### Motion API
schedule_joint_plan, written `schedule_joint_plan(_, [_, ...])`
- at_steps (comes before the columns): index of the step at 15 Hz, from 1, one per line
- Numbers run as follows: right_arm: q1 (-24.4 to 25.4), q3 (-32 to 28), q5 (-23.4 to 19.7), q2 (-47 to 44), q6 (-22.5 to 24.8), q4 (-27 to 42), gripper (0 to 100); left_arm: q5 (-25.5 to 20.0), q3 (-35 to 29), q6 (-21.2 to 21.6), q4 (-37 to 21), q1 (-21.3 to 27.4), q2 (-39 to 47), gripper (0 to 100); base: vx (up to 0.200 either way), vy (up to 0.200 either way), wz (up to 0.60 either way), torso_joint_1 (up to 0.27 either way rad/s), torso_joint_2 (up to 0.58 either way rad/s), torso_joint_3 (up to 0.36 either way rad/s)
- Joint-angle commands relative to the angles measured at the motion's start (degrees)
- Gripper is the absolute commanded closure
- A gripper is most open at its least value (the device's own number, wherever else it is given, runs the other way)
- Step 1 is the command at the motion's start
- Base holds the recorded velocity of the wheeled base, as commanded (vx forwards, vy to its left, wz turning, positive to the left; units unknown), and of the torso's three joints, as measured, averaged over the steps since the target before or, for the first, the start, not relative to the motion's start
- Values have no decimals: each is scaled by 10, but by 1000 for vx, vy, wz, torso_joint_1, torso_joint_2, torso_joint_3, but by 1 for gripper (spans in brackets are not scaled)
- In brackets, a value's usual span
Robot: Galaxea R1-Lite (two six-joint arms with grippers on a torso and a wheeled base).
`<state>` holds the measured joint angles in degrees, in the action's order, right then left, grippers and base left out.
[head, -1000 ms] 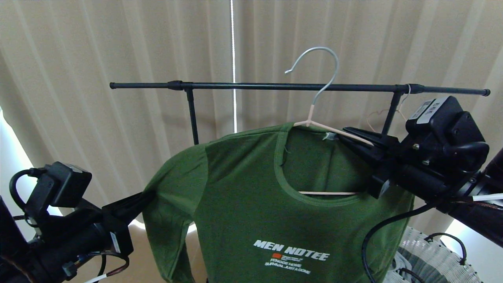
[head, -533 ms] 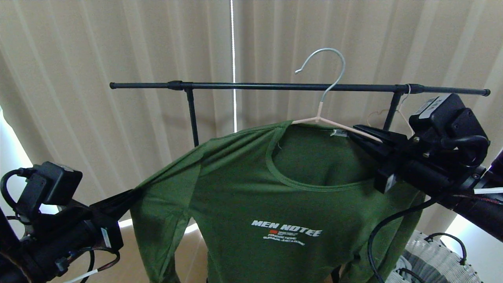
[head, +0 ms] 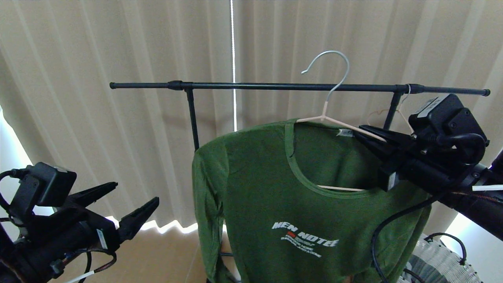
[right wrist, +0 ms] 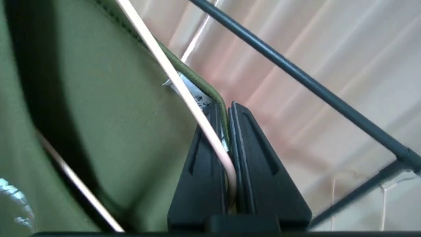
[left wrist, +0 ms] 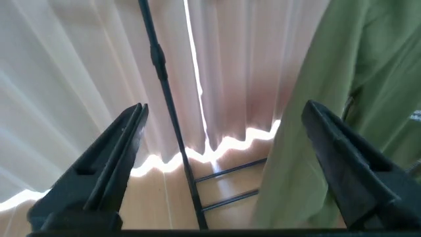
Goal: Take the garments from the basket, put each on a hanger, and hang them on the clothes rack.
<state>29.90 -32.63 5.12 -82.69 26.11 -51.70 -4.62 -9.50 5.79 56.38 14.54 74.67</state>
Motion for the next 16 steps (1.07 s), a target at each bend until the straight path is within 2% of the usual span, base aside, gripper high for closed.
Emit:
schedule_joint_plan(1, [-2, -2, 24, 1, 2, 23, 100, -1, 4, -2, 0, 1, -33, 0, 0, 0, 0, 0, 0, 0])
schedule_joint_plan(3, [-2, -7, 38, 13, 4, 68, 100, 0, -2, -6, 0, 1, -66, 0, 0, 0, 0, 0, 0, 0])
schedule_joint_plan(5, [-4, -38, 65, 35, 19, 162, 100, 2, -20, -7, -13, 0, -100, 0, 0, 0, 0, 0, 0, 0])
schedule_joint_plan(6, [-5, -49, 72, 38, 19, 186, 100, 2, -25, -8, -20, -1, -105, 0, 0, 0, 0, 0, 0, 0])
schedule_joint_plan(8, [-14, -78, 118, 39, 19, 259, 100, 3, -47, -16, -60, -13, -119, 0, 0, 0, 0, 0, 0, 0])
schedule_joint_plan(10, [-25, -68, 161, 39, 17, 274, 100, 1, -47, -20, -64, -23, -127, 0, 0, 0, 0, 0, 0, 0])
schedule_joint_plan(16, [-37, -47, 163, 51, 17, 274, 100, 0, -48, -18, -61, -28, -134, 0, 0, 0, 0, 0, 0, 0])
